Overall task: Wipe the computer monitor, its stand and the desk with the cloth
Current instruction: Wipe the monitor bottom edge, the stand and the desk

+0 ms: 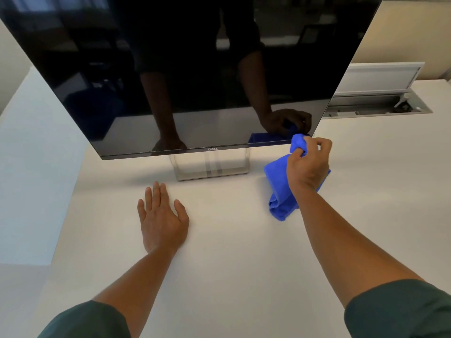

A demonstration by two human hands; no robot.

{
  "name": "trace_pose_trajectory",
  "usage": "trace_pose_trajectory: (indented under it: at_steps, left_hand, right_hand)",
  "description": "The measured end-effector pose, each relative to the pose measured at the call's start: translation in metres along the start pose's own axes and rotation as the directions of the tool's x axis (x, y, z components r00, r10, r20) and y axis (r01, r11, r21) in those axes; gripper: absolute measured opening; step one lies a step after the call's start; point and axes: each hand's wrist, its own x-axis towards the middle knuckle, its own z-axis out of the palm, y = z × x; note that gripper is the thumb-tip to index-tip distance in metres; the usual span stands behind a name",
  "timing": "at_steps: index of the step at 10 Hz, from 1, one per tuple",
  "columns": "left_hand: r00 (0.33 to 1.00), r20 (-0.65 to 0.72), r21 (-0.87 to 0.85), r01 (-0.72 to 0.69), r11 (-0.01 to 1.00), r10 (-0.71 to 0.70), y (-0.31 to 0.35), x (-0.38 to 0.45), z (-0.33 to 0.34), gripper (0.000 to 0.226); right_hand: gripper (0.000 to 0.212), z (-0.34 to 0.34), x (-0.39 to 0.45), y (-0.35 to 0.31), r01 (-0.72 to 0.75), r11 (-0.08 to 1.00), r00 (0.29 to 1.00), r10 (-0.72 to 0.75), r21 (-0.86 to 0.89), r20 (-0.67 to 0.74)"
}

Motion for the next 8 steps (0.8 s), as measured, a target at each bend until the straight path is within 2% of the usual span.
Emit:
trace_pose_trajectory:
  at_steps: [1,2,3,4,5,6,7,8]
  left_hand:
    - [1.000,-0.001,0.013,0.000,1.000,0.000,0.000,0.001,0.001,0.062]
    - [1.000,-0.004,0.015,-0.001,1.000,0.001,-0.001,0.001,0.002,0.063]
    - [1.000,-0.005,0.012,-0.001,1.000,0.001,-0.001,0.001,0.002,0.062]
    - [1.000,-0.002,0.015,-0.002,1.000,0.002,-0.001,0.002,0.002,0.062]
    - [1.000,-0.002,0.014,-0.004,1.000,0.004,-0.002,0.001,0.001,0.062]
    - [1.000,-0.001,0.010,-0.005,1.000,0.005,-0.002,0.001,0.002,0.063]
    - [1.000,-0.001,0.004,-0.004,1.000,0.004,-0.002,0.001,0.003,0.063]
    - [1.000,0.001,0.004,-0.002,1.000,0.002,-0.002,0.001,0.002,0.063]
  right_hand:
    - [0.022,-0.003,0.009,0.005,-0.048,0.999,0.999,0.048,0.003,-0.023]
    - [0.019,-0.002,0.001,0.001,0.017,1.000,1.000,-0.017,-0.003,0.019]
    - [0.018,0.006,-0.019,-0.011,0.184,0.983,0.976,-0.182,-0.005,0.120]
    - [0.020,0.014,-0.031,-0.025,0.276,0.961,0.945,-0.277,0.033,0.176]
    - [0.021,0.012,-0.027,-0.024,0.246,0.969,0.958,-0.246,0.014,0.151]
    - [0.021,0.004,-0.013,-0.012,0.135,0.991,0.988,-0.133,-0.019,0.074]
    - [0.020,0.001,-0.007,-0.007,0.120,0.991,0.989,-0.115,-0.052,0.090]
    - [0.021,0.006,-0.022,-0.022,0.238,0.970,0.960,-0.226,-0.055,0.164]
